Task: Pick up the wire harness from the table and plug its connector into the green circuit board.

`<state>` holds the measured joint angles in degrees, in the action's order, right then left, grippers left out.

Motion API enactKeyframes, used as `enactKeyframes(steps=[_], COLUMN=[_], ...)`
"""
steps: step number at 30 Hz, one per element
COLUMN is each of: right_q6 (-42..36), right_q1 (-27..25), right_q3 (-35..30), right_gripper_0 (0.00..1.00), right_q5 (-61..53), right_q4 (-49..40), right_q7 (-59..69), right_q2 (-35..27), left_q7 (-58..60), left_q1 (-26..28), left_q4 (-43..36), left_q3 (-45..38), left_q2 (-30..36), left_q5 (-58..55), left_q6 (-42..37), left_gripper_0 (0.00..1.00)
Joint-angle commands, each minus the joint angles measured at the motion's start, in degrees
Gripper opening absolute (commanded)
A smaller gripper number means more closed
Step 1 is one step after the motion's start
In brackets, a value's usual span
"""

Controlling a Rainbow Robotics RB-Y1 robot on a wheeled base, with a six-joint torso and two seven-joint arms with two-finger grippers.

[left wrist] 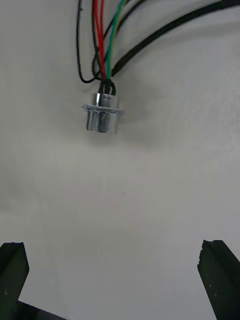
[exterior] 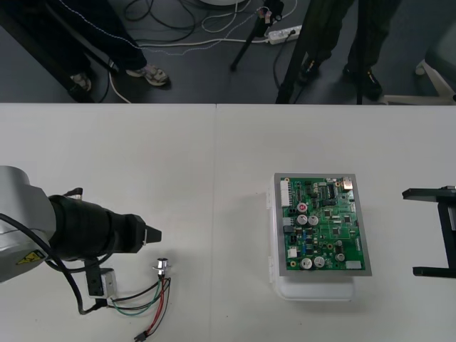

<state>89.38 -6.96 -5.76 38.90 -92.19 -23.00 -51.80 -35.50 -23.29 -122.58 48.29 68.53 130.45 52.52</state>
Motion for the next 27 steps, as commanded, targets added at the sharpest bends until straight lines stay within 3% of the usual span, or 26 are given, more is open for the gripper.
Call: enactKeyframes(steps=[1,6,27], right_q6=[0.6,0.6,0.6], right_q1=[1.0,1.3,1.3], right_q3=[0.8,1.0,2.2], right_gripper_0=[1.0,1.0,1.0], right_q5=[-1.5,-1.8,-3.2], right_q4=[-1.7,-1.8,-3.1], right_q7=[-1.5,-0.1,5.5], right_q2=[0.3,-0.1,0.1], left_q7=[-3.7,-2.9,-3.1], left_q1=[-3.3,-4.8,-4.8], left_q4=[-1.5,-1.0,11.7], left_q3=[5.4,11.7,20.3], left_q2=[-2.2,-3.6,-8.3], left_q5=[9.3,17.1,17.4], left_q6=[-5.1,-8.0,-22.8], left_gripper_0=[1.0,1.0,1.0])
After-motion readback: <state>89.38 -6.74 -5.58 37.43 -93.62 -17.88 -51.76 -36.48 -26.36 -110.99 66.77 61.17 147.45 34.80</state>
